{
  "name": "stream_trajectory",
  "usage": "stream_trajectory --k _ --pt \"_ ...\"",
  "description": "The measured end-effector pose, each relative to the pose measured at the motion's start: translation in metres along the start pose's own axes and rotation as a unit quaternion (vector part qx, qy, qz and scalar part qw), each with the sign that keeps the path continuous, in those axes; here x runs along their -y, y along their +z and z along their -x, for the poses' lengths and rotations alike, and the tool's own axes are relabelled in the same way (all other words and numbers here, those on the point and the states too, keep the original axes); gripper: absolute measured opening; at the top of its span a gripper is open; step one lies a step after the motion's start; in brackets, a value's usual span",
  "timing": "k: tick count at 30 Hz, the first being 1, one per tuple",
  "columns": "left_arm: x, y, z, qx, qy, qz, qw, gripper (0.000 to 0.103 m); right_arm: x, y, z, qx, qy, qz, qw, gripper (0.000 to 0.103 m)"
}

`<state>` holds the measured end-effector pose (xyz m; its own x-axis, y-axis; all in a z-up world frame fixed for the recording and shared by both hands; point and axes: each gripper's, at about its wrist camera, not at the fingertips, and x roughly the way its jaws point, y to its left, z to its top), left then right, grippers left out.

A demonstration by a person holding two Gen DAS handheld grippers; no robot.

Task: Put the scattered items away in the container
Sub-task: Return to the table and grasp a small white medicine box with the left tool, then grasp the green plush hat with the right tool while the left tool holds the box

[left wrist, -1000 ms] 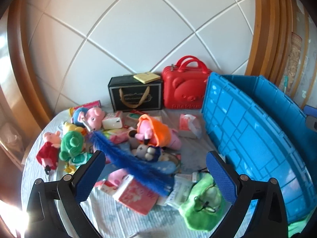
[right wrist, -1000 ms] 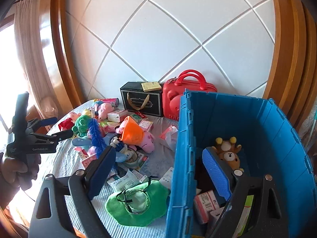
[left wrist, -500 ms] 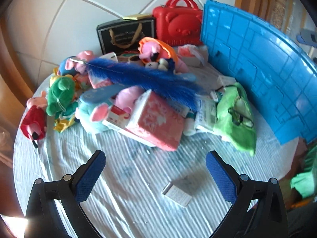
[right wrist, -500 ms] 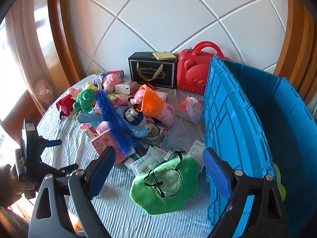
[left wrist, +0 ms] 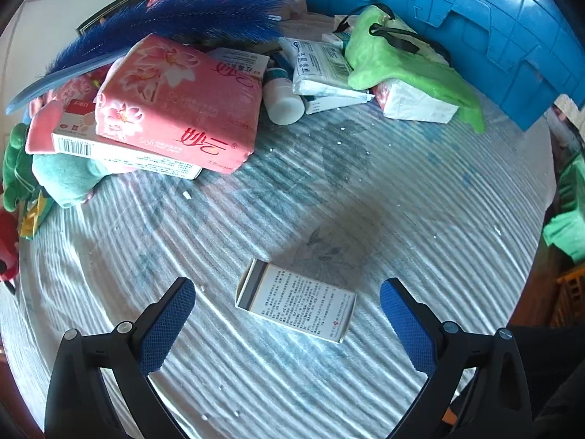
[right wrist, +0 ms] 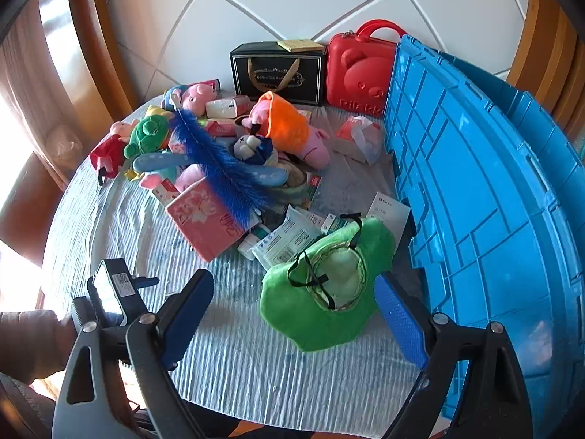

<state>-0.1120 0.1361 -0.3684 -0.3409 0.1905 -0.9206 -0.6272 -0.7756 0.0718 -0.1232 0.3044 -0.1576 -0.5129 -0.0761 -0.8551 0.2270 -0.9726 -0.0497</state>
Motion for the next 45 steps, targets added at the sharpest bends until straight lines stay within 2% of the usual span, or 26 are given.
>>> stream_trajectory --k 2,6,7,8,10,17,24,27,28,29,30,31,32,33,39,45 --pt "0.004 -0.004 -0.007 -0.008 0.010 -0.014 0.9998 0.103 -0.003 -0.006 -0.007 -0.008 0.000 0.000 1.000 0.090" --pt "-0.001 -0.008 -0.009 -0.003 -0.001 0.001 1.0000 0.098 -0.003 -0.014 -0.025 -0.012 -0.004 0.001 1.000 0.090" --pt "-0.002 -0.009 -0.010 -0.003 -0.006 0.004 1.0000 0.091 -0.002 -0.016 -0.032 -0.014 -0.006 0.001 1.000 0.090" --pt "-0.003 -0.009 -0.010 -0.006 -0.013 0.006 0.9999 0.080 -0.001 -0.018 -0.039 -0.016 -0.008 0.000 1.000 0.090" --pt "-0.004 -0.010 -0.011 -0.012 -0.024 0.012 0.9996 0.066 0.003 -0.023 -0.057 -0.019 -0.011 -0.005 1.000 0.090" --pt "-0.018 -0.008 0.010 0.006 -0.040 0.057 0.9976 0.066 0.024 -0.030 -0.132 -0.055 -0.037 -0.026 0.997 0.090" --pt "-0.029 0.000 0.027 0.016 -0.033 0.061 0.9975 0.066 0.025 -0.029 -0.190 -0.081 -0.051 -0.011 0.995 0.090" --pt "-0.030 0.000 0.038 0.017 -0.032 0.062 0.9974 0.066 0.019 -0.029 -0.199 -0.079 -0.067 0.008 0.995 0.091" --pt "-0.032 0.000 0.037 0.017 -0.032 0.063 0.9974 0.066 0.016 -0.028 -0.198 -0.076 -0.067 0.013 0.995 0.086" --pt "-0.033 -0.001 0.039 0.018 -0.033 0.064 0.9972 0.066 0.015 -0.027 -0.195 -0.072 -0.067 0.017 0.995 0.072" --pt "-0.033 0.001 0.036 0.019 -0.033 0.066 0.9971 0.066 0.014 -0.025 -0.192 -0.069 -0.063 0.019 0.995 0.053" --pt "-0.032 0.003 0.035 0.020 -0.033 0.068 0.9969 0.066 0.013 -0.022 -0.188 -0.067 -0.059 0.019 0.996 0.042" --pt "-0.033 0.004 0.035 0.021 -0.034 0.070 0.9967 0.066 0.012 -0.020 -0.184 -0.066 -0.053 0.018 0.996 0.025" --pt "-0.033 0.005 0.036 0.022 -0.033 0.072 0.9966 0.066 0.013 -0.018 -0.181 -0.067 -0.048 0.015 0.997 0.015" --pt "-0.044 0.009 0.046 0.036 -0.029 0.086 0.9953 0.066 0.025 -0.009 -0.157 -0.049 -0.033 -0.020 0.998 0.012" --pt "-0.056 0.014 0.063 0.054 -0.021 0.101 0.9932 0.066 0.023 -0.006 -0.131 -0.037 -0.033 -0.017 0.999 0.012"
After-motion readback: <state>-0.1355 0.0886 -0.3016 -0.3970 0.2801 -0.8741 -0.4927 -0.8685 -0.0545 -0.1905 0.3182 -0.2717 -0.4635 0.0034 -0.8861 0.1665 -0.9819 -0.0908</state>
